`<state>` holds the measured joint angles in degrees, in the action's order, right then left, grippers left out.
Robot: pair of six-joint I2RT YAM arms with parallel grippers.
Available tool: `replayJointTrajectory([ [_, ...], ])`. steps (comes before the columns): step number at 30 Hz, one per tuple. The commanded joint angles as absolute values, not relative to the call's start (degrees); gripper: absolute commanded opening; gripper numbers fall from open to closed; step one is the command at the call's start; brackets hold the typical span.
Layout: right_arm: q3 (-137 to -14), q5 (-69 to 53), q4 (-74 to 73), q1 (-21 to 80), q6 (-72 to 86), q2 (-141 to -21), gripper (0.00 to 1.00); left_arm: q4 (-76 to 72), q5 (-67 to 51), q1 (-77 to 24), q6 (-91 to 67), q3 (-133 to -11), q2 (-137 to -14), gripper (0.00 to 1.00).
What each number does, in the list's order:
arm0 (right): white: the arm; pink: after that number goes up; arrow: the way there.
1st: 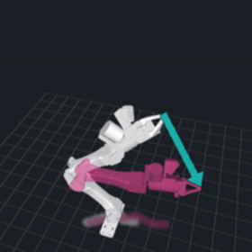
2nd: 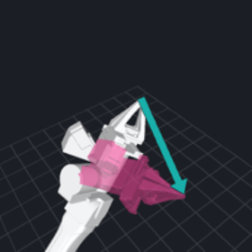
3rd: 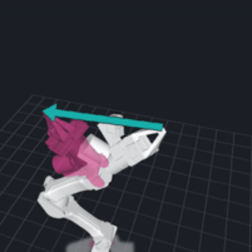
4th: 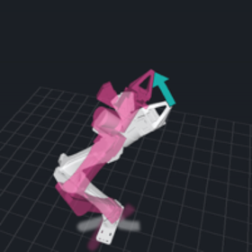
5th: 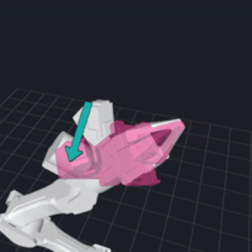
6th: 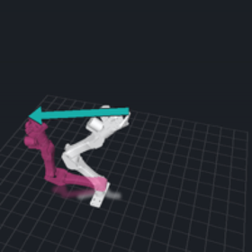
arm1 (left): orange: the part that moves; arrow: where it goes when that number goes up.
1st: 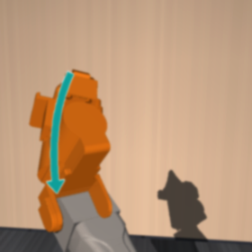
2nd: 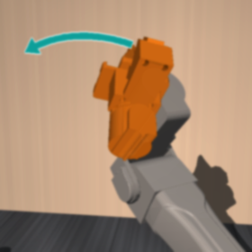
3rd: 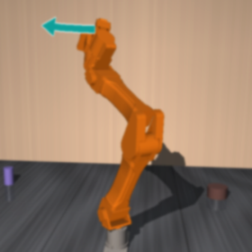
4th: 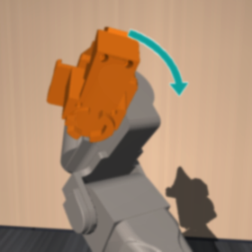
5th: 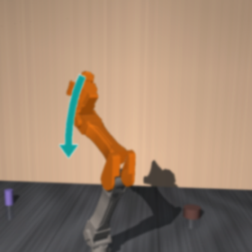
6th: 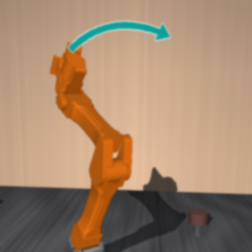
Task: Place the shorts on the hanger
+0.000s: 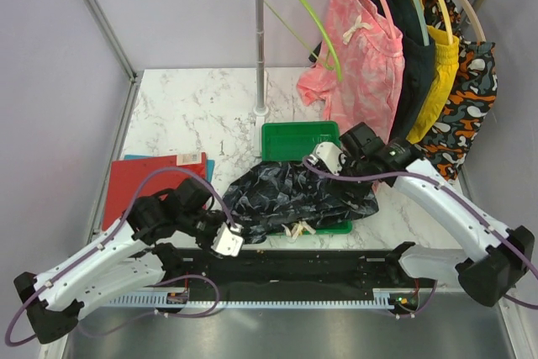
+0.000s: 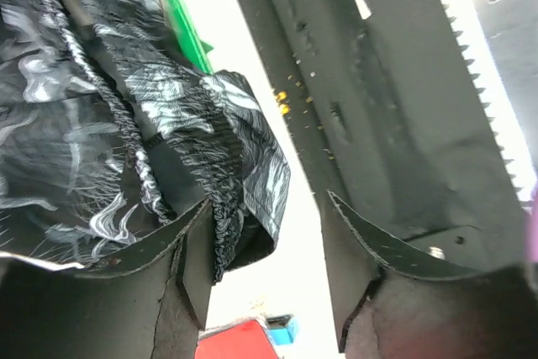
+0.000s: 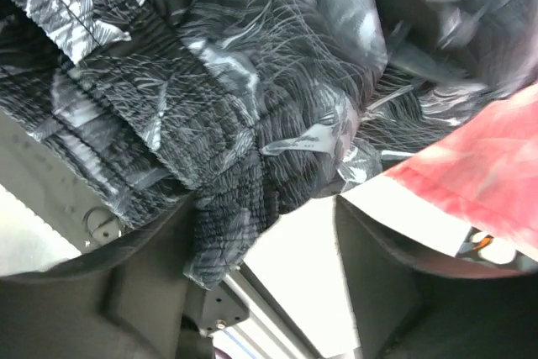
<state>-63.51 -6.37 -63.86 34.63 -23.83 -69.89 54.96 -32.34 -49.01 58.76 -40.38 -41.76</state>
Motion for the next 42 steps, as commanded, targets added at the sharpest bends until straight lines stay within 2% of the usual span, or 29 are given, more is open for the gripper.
replayJointTrajectory([
  [1,-69.9,-9.9,-71.5,34.5,-31.1,-63.6,0.81,62.0,-34.8,-49.3,57.1,-46.7,-41.9,0.63],
  [4,-70.7,-7.9,-70.9,34.5,-33.0,-62.5,0.84,61.2,-33.4,-49.1,52.7,-48.6,-43.5,0.63],
  [15,-70.0,-15.8,-74.1,34.5,-35.9,-65.4,0.72,55.7,-30.4,-49.1,47.7,-46.3,-43.8,0.6],
  [17,-67.8,-17.0,-73.3,34.7,-37.3,-65.7,0.73,56.0,-30.1,-49.2,49.3,-45.1,-46.5,0.63],
  [19,-64.9,-17.0,-72.4,34.7,-39.3,-66.4,0.74,54.2,-28.0,-49.2,51.2,-42.6,-47.6,0.73],
  [24,-61.0,-17.2,-68.9,35.8,-38.2,-68.5,0.78,49.1,-27.0,-49.6,51.5,-40.3,-49.2,0.77],
  [29,-57.2,-13.0,-65.2,39.2,-35.8,-71.8,0.88,42.0,-25.0,-51.7,49.8,-35.3,-49.1,0.86],
  [32,-57.6,-10.7,-63.0,39.3,-34.0,-75.4,0.86,36.5,-22.8,-53.9,48.9,-31.6,-47.1,0.85],
  [34,-58.5,-10.3,-61.9,39.2,-32.7,-78.3,0.81,34.4,-19.9,-55.1,47.6,-30.0,-47.1,0.82],
  [35,-58.7,-9.9,-61.4,39.3,-32.3,-79.3,0.7,33.1,-18.2,-55.8,46.9,-29.6,-47.4,0.8],
  [37,-59.2,-8.2,-60.0,39.2,-31.0,-79.8,0.55,32.2,-16.4,-56.1,46.1,-28.8,-48.6,0.68],
  [38,-59.6,-7.6,-59.9,39.0,-30.6,-80.0,0.35,31.0,-13.8,-56.0,45.0,-28.8,-48.7,0.61],
  [39,-60.5,-7.1,-59.8,38.6,-30.3,-79.9,0.24,30.6,-12.3,-56.0,44.3,-28.9,-48.8,0.43],
  [40,-61.2,-6.2,-59.7,38.2,-29.7,-79.6,0.1,30.1,-10.8,-56.1,43.6,-29.1,-48.2,0.34],
  [41,-61.9,-5.7,-59.7,37.6,-29.2,-79.2,0.0,29.6,-8.8,-56.0,42.9,-29.8,-47.4,0.26],
  [42,-63.6,-5.6,-59.9,37.0,-28.9,-78.8,0.0,29.6,-8.3,-56.0,43.0,-30.2,-46.4,0.09],
])
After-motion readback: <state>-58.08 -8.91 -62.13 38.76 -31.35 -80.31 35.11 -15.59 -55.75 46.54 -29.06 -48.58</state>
